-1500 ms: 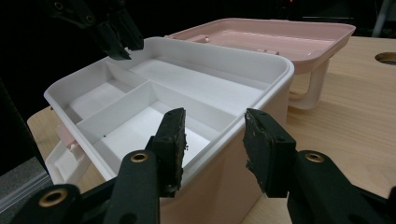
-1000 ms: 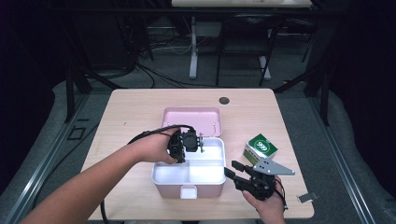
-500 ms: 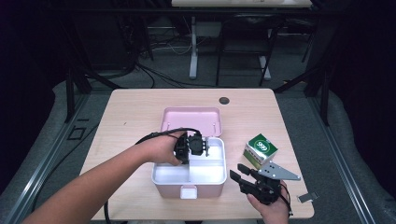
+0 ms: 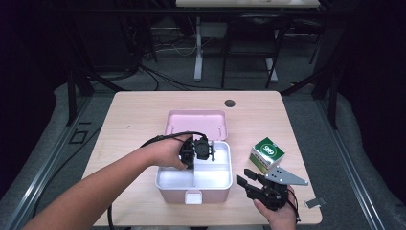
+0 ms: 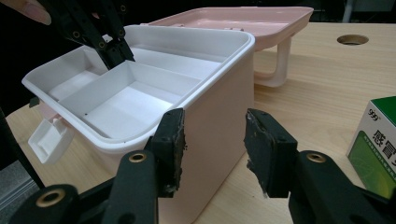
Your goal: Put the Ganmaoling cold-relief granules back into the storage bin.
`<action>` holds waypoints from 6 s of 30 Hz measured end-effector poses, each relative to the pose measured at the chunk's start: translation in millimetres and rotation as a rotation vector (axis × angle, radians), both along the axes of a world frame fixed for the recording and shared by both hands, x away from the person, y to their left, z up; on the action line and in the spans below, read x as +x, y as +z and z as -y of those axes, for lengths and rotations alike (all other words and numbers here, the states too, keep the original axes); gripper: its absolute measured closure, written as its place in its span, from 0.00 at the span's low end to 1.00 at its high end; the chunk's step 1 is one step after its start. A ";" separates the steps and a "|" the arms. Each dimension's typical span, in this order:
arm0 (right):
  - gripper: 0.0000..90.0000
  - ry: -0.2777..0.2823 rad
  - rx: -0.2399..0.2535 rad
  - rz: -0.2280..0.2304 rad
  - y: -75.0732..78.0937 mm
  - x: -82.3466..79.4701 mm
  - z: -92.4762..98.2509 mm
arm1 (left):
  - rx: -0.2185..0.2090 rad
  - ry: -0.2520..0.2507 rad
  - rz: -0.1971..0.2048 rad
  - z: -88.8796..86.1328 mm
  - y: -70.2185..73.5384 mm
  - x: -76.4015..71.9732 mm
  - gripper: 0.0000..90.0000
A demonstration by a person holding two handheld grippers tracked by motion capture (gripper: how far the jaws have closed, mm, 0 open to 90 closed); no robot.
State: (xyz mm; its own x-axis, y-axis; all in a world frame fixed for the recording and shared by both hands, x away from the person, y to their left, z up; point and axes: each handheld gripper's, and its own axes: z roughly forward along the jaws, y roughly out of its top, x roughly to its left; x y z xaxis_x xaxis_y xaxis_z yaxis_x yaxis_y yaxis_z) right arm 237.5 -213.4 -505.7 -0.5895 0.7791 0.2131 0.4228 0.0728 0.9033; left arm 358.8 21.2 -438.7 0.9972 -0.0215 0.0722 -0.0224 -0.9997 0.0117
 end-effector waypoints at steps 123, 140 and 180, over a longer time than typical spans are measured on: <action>0.63 0.016 0.010 -0.021 -9.5 21.9 -7.0 | -0.198 1.008 -0.042 -260.7 -51.6 34.2 0.99; 0.63 0.018 0.005 -0.024 -8.9 21.7 -6.1 | -0.185 1.041 -0.056 -256.5 -98.6 38.0 0.99; 0.46 -0.048 -0.023 0.004 -4.5 26.7 8.9 | -0.616 0.983 0.198 -271.1 -39.7 -16.0 0.47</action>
State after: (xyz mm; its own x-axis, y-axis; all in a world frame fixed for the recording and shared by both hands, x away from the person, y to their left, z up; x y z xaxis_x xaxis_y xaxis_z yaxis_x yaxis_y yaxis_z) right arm 264.2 -222.4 -510.3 -0.5522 0.8111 0.1929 0.4228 0.0731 0.9033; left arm 342.8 292.3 -478.4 0.5360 0.8431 -0.0424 0.6991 -0.4152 0.5821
